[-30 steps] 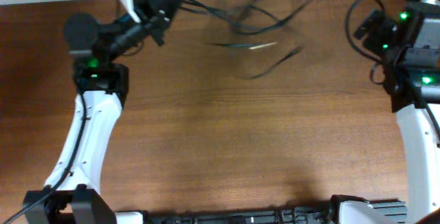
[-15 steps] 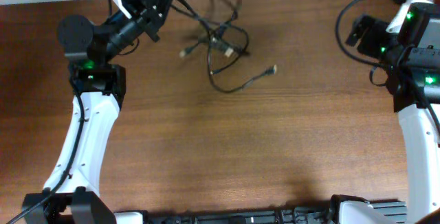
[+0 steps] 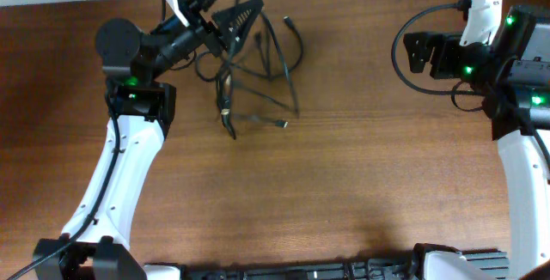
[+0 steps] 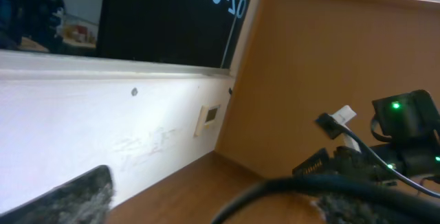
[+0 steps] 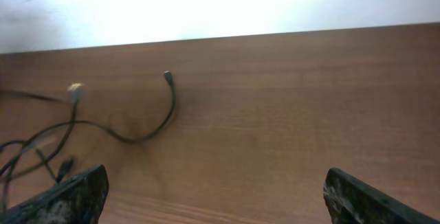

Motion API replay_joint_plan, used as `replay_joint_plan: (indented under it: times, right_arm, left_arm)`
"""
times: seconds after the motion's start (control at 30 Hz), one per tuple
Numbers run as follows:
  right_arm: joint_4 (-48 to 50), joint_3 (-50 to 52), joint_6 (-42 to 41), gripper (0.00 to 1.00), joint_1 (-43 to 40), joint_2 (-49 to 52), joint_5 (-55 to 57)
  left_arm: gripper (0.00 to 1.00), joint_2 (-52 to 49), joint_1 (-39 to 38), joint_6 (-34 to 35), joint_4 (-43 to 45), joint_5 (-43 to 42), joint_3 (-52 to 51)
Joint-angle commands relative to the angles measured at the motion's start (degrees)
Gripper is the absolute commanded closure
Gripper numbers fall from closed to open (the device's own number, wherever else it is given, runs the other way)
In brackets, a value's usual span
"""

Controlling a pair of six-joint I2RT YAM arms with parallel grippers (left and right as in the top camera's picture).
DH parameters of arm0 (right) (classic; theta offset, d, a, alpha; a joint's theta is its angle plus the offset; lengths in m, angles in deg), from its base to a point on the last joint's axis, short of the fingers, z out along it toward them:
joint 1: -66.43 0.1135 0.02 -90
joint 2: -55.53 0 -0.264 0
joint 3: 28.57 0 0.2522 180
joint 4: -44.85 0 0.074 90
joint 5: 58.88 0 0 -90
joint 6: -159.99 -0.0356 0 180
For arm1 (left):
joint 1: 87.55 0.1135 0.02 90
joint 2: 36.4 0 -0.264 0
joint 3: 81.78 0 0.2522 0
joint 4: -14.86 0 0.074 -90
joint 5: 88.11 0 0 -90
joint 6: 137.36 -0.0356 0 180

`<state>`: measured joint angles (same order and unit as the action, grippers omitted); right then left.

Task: Untangle cables
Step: 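Lower the cables onto the table center and open both grippers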

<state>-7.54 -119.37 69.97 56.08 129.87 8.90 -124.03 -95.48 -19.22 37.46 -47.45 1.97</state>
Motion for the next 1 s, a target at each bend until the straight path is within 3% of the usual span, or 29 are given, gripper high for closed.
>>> replay_joint_plan:
  times: [0.0,0.1,0.23,0.33,0.43,0.57,0.77,0.83,0.97]
  right_arm:
    - [0.0,-0.24,1.73,0.01,0.2,0.39,-3.54]
    - [-0.44,-0.24,1.7,0.01,0.2,0.39,-3.54]
    - [-1.7,-0.24,1.68,0.01,0.22,0.39,-3.56]
    - [-2.75,-0.17,1.73,0.01,1.2,0.63,-5.88]
    - [-2.93,-0.11,2.58,0.01,7.48,3.43,-5.86]
    - [-0.39,-0.11,5.29,0.01,15.91,11.52,-4.52]
    - [7.58,-0.13,-5.46,0.01,17.33,23.1,-2.25]
    - [5.92,-0.13,-13.29,0.01,17.05,23.54,3.17]
    - [-2.82,0.79,-22.69,0.0,17.53,23.54,3.43]
  left_arm:
    - [0.01,1.73,0.09,-9.44,-3.45,2.34,0.66]
    - [0.01,1.73,0.09,-18.67,-13.18,4.59,0.66]
    - [0.01,1.73,0.2,-28.09,-27.69,15.17,0.66]
    - [0.01,1.75,0.2,-28.13,-35.6,26.18,0.66]
    - [0.01,1.99,0.68,-24.24,-42.56,40.5,0.66]
    - [0.01,3.04,4.72,-20.37,-48.04,41.88,0.66]
    - [0.01,3.23,9.22,-19.04,-55.3,40.59,0.66]
    - [0.01,3.23,9.2,-18.99,-55.58,40.57,0.66]
    - [0.01,3.23,9.2,-18.97,-55.58,40.54,0.66]
